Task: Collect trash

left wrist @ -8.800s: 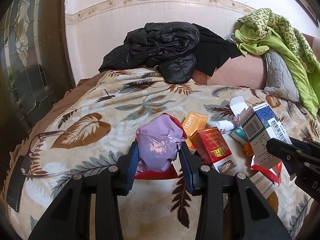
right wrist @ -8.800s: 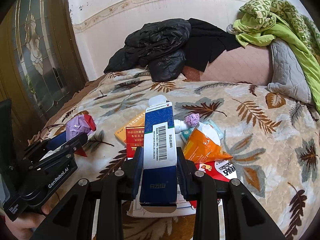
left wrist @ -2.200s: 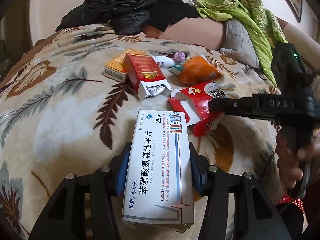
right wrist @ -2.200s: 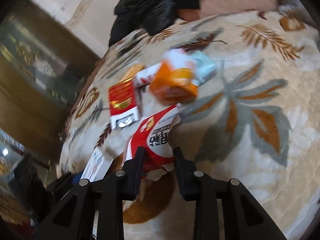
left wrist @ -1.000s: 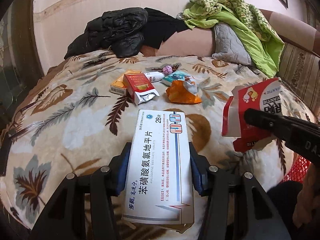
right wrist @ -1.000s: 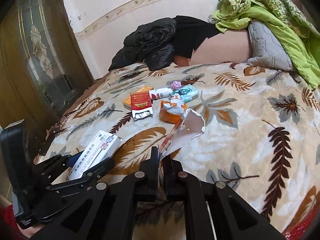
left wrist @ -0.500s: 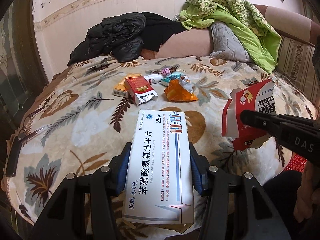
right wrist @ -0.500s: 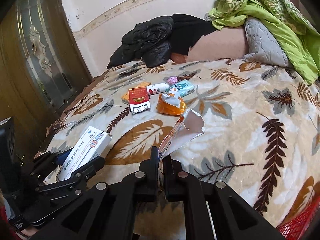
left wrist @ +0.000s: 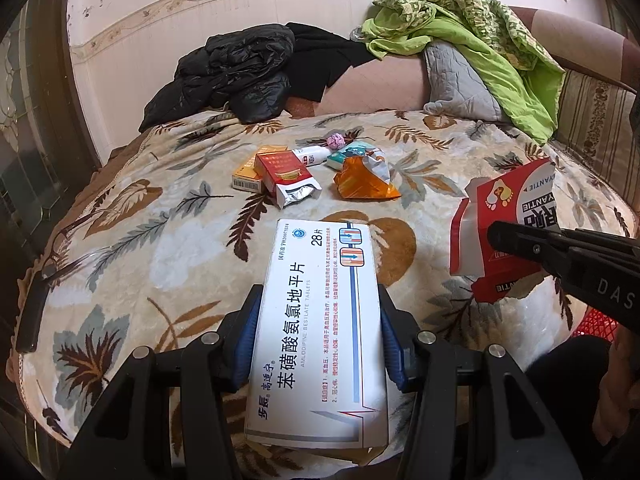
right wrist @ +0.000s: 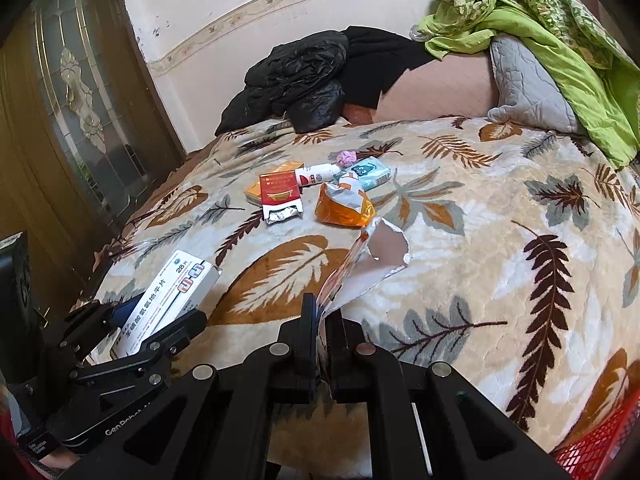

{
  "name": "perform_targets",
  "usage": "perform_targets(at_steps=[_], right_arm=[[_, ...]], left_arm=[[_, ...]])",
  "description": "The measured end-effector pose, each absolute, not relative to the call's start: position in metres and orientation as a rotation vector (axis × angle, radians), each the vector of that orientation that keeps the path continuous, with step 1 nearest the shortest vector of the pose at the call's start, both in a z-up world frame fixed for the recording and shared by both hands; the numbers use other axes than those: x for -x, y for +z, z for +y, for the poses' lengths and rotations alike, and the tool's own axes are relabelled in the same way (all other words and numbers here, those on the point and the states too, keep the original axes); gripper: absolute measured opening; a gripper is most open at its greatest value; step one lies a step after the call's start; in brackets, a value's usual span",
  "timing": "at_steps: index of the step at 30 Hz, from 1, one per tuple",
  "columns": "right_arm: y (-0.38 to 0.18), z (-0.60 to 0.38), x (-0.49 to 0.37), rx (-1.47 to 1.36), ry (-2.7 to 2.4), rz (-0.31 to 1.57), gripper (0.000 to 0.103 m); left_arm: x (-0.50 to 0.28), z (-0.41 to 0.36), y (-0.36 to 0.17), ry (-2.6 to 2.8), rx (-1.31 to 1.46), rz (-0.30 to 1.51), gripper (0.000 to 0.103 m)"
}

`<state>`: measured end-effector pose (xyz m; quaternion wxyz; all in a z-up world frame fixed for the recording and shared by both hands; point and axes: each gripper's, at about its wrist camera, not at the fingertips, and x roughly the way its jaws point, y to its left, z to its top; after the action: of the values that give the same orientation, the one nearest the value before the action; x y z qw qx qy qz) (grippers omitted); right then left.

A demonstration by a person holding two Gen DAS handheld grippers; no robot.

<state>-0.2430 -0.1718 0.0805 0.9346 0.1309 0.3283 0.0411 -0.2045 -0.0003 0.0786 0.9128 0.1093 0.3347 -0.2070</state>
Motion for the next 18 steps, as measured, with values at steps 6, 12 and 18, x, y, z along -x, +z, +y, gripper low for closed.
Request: perform_targets(at_steps=[6,12,18], right_arm=[[0.0803,-0.1697,0.2445,-0.269,0.085,0.673,0.005],[0.08,-0.1688,0.2456,-0.268,0.092,0.676,0.005],[0.0818,-0.1678,0.2491,-0.287,0.101,0.681,0.005]], left_arm=[[0.2033,0.0004,0.0773,-0.427,-0.229,0.695,0.051],[0.2037,0.0005,0.0766,-0.428,-0.23,0.695,0.051],[0.203,-0.0006,0.0764,-0.431,-0.232,0.698,0.051]])
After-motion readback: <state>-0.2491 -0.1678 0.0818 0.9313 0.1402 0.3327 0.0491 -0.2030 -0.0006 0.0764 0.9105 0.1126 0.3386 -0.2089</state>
